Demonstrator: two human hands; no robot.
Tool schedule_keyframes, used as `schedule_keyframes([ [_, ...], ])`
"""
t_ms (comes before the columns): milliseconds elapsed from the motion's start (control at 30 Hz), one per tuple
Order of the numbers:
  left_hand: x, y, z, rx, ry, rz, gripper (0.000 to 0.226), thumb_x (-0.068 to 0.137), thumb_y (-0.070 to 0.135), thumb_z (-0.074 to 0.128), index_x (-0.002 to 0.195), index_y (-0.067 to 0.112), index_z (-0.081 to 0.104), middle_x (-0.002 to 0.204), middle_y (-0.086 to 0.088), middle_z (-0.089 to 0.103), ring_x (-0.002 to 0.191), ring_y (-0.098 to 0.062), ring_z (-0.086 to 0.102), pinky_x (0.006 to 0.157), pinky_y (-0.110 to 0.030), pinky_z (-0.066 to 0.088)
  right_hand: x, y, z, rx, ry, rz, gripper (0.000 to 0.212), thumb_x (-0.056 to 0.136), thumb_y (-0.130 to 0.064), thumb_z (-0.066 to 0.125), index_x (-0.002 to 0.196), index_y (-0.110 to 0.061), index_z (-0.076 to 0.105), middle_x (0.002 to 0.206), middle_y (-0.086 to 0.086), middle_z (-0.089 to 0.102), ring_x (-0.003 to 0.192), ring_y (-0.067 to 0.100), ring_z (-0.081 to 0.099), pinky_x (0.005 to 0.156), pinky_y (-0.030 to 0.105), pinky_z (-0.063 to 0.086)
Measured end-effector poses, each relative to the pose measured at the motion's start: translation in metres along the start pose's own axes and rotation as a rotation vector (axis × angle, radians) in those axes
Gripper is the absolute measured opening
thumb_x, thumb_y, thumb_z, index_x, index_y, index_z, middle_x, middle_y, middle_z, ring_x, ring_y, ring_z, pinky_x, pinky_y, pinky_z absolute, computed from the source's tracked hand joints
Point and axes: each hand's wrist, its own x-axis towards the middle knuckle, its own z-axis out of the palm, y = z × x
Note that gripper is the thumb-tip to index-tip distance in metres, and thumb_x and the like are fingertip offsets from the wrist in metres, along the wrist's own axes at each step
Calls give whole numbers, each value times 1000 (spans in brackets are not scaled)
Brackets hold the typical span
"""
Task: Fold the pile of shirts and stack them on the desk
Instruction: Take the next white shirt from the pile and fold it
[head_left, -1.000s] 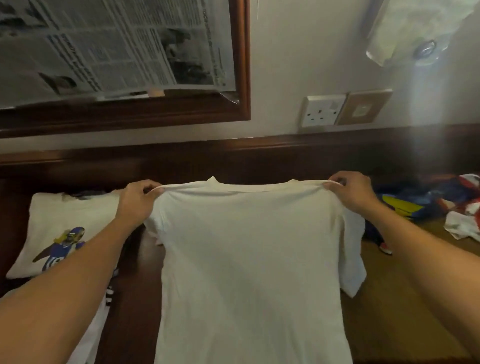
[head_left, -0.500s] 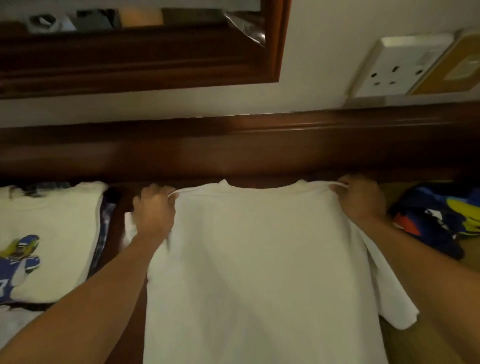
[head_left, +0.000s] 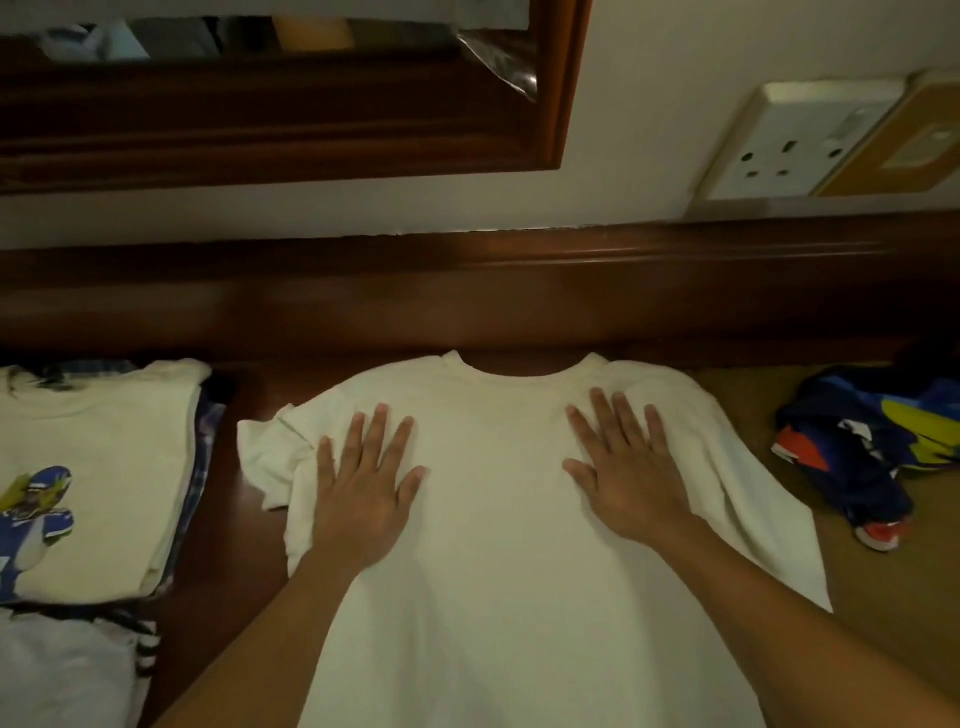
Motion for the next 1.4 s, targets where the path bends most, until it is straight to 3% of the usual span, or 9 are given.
schedule_keyframes([
  [133, 6, -3, -6, -19, -55, -3, 64, 103, 63, 9, 160, 39, -5, 168, 8, -20, 154, -17, -21, 123, -57, -8, 9, -3, -12, 17, -81, 25, 71, 98, -65, 1, 158, -34, -17, 166, 3, -26, 153, 26, -24, 122, 55, -14],
  [200, -1, -3, -10, -38, -35, -28, 62, 104, 57, 18, 161, 34, 13, 170, 5, -8, 156, -18, -11, 123, -57, -7, 10, -6, -19, 21, -86, 49, 69, 101, -63, 11, 160, -33, -9, 168, 5, -18, 154, 28, -18, 122, 57, -13],
  [333, -39, -12, -15, -73, 75, -144, 51, 105, 39, 42, 153, 24, 39, 168, -5, 19, 156, -26, 12, 122, -58, 8, 4, -20, -33, 65, -7, 35, 60, 103, -50, 39, 158, -31, 28, 168, 7, 17, 155, 29, 14, 123, 57, 7],
  [500, -75, -53, -15, -222, 158, -294, 45, 107, 34, 36, 147, 16, 46, 162, -8, 32, 151, -28, 27, 122, -55, 20, 4, -38, -36, 89, -95, 57, 59, 105, -45, 38, 160, -33, 19, 169, 5, 10, 155, 26, 11, 125, 49, 10],
  [733, -56, -77, -36, -530, 383, -642, 45, 99, 22, 61, 138, 3, 50, 143, -21, 44, 128, -39, 46, 107, -50, 43, 7, -83, -40, 222, -159, -15, 60, 105, -41, 45, 159, -40, 19, 170, 2, 1, 156, 27, 0, 126, 47, 12],
  [933, -45, -78, -41, -454, 98, -920, 48, 93, 32, 66, 128, 1, 56, 132, -30, 43, 119, -51, 41, 101, -58, 38, 10, -84, -39, 227, -190, 10, 61, 106, -43, 42, 159, -44, 13, 170, 0, -7, 156, 26, -7, 126, 49, 11],
  [1033, -49, -86, -46, -447, 115, -899, 44, 91, 18, 65, 132, 9, 55, 133, -29, 41, 117, -52, 42, 101, -58, 39, 12, -80, -43, 220, -218, 3, 62, 105, -47, 43, 159, -47, 11, 170, -2, -8, 156, 25, -7, 126, 49, 13],
  [1200, -57, -86, -61, -515, 277, -635, 46, 87, -6, 59, 131, 5, 54, 120, -25, 50, 104, -43, 55, 91, -53, 50, 14, -79, -47, 233, -256, 7, 64, 104, -46, 46, 158, -48, 12, 170, -2, -8, 156, 25, -7, 125, 51, 14],
  [1400, -63, -88, -77, -387, 279, -583, 64, 93, 1, 60, 150, 19, 36, 142, -13, 35, 116, -34, 50, 87, -40, 48, 17, -84, -56, 180, -311, 18, 69, 102, -46, 51, 158, -48, 11, 170, -1, -7, 157, 27, -4, 121, 58, 19],
])
